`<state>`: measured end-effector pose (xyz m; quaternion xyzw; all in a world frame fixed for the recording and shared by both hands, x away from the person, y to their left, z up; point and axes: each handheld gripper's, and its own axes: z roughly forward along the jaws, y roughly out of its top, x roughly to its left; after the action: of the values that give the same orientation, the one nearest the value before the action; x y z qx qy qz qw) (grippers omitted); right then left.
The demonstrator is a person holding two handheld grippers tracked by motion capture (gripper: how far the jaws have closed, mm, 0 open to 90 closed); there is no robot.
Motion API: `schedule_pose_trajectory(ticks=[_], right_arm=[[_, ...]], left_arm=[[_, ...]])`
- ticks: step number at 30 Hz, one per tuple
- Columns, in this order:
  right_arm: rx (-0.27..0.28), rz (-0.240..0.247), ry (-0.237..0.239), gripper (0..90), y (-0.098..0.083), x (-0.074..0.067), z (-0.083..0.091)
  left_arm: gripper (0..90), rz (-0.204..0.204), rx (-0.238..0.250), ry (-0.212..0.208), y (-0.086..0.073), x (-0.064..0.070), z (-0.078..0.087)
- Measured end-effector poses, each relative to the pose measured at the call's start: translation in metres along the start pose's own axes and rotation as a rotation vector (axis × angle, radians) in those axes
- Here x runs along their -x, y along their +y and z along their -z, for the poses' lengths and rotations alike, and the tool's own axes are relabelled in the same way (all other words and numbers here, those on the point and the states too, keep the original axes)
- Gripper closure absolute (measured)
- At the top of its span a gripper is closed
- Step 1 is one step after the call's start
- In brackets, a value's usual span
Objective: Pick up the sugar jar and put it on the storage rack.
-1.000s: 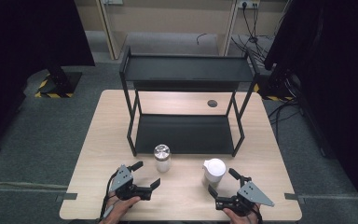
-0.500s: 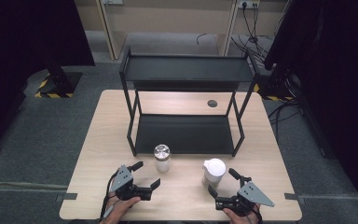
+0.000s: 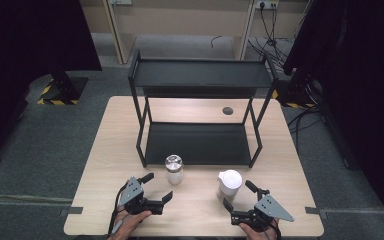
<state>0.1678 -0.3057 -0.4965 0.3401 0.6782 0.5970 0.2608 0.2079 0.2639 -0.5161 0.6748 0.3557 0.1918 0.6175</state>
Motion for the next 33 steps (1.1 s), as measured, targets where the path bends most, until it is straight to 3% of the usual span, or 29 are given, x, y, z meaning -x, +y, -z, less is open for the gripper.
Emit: schedule_pose_trajectory(ticks=[15,24,33], right_arm=[[0.000,-0.005,-0.004,0.4,-0.001,0.000,-0.001],[-0.001,-0.005,-0.003,0.4,-0.001,0.000,-0.001],[0.001,-0.006,-0.001,0.4,-0.001,0.001,-0.001]], left_arm=[[0.2,-0.011,0.004,0.011,0.005,0.000,-0.006],[0.2,-0.050,-0.007,0.021,0.013,-0.001,-0.024],[0.2,-0.047,-0.014,0.040,0.018,-0.005,-0.037]])
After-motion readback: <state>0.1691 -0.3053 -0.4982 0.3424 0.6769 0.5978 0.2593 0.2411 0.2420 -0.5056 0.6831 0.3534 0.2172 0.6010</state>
